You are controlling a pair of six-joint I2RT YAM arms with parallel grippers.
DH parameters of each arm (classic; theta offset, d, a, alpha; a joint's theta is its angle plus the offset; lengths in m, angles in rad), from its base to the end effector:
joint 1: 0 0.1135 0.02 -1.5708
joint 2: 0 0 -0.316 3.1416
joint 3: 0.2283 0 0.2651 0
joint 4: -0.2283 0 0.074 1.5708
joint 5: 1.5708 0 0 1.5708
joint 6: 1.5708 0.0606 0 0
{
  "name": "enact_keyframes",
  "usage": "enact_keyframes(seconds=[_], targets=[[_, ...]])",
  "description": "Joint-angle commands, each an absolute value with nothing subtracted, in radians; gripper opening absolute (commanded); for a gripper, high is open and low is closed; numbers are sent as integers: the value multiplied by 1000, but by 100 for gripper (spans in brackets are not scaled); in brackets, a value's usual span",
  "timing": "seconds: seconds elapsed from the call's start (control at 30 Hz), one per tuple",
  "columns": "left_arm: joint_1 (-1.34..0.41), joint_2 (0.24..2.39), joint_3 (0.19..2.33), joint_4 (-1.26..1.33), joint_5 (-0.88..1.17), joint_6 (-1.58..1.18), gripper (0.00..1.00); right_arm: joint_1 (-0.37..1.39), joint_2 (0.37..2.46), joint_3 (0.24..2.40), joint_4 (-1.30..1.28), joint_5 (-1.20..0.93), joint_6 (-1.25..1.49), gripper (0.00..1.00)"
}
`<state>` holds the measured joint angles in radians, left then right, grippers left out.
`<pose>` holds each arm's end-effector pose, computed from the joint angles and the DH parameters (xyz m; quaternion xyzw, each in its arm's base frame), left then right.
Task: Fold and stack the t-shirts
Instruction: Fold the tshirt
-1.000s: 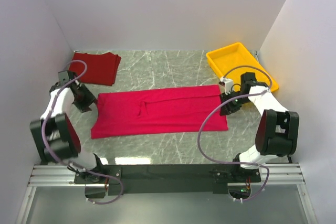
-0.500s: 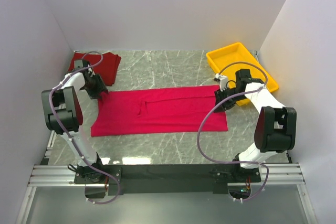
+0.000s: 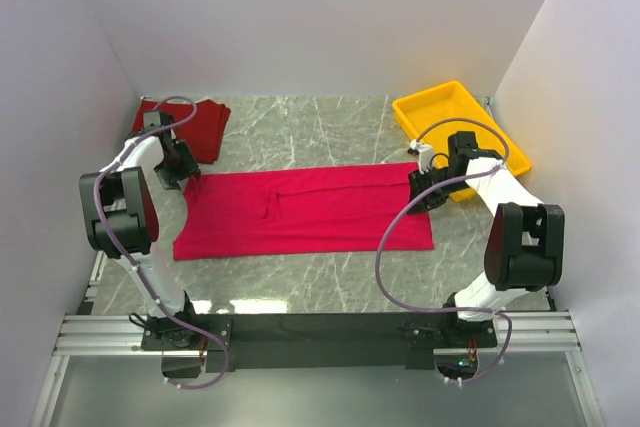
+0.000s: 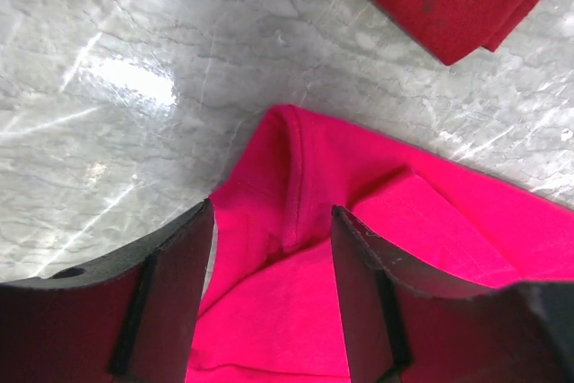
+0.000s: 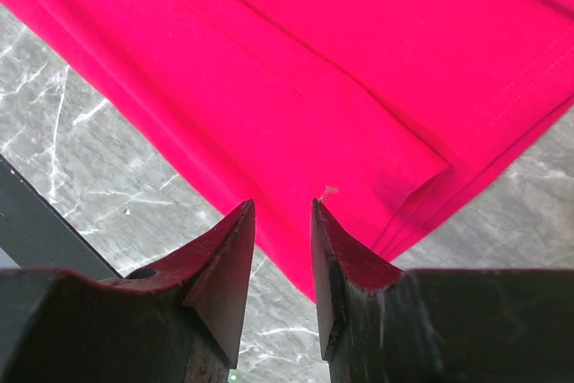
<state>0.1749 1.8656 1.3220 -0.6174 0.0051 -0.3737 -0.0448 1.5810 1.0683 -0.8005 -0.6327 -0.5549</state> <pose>0.4112 0.0723 0.2102 -0.2647 0.9426 -0.0227 0.2022 0.3103 0.0220 0.2363 -0.2764 0.9019 0.2587 0.2078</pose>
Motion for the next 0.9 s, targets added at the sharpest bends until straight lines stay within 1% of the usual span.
enact_keyframes(seconds=[0.0, 0.17, 0.23, 0.33, 0.37, 0.43, 0.53, 0.7, 0.73, 0.8, 0.87], targets=[[172, 1819, 1319, -617, -17, -330, 61, -26, 1583, 1094, -792, -632, -543, 39], [172, 1877, 1347, -612, 119, -259, 67, -18, 1582, 1092, -793, -623, -541, 39], [172, 1893, 1362, -609, 164, -239, 68, -18, 1580, 1088, -792, -617, -541, 39], [172, 1894, 1376, -607, 201, -218, 69, -17, 1577, 1080, -790, -611, -541, 39], [172, 1894, 1384, -609, 221, -213, 72, -18, 1577, 1074, -787, -609, -540, 39], [172, 1902, 1391, -615, 233, -201, 73, -17, 1574, 1068, -781, -607, -534, 39], [170, 1927, 1399, -626, 249, -198, 71, -17, 1580, 1069, -781, -610, -531, 39], [166, 1953, 1405, -621, 261, -209, 65, -17, 1589, 1083, -785, -604, -537, 39], [164, 1956, 1411, -621, 258, -212, 62, -17, 1591, 1083, -784, -603, -535, 39], [160, 1971, 1422, -626, 252, -218, 58, -15, 1594, 1088, -788, -603, -537, 39], [158, 1985, 1436, -632, 245, -222, 50, -15, 1595, 1092, -788, -603, -537, 39]])
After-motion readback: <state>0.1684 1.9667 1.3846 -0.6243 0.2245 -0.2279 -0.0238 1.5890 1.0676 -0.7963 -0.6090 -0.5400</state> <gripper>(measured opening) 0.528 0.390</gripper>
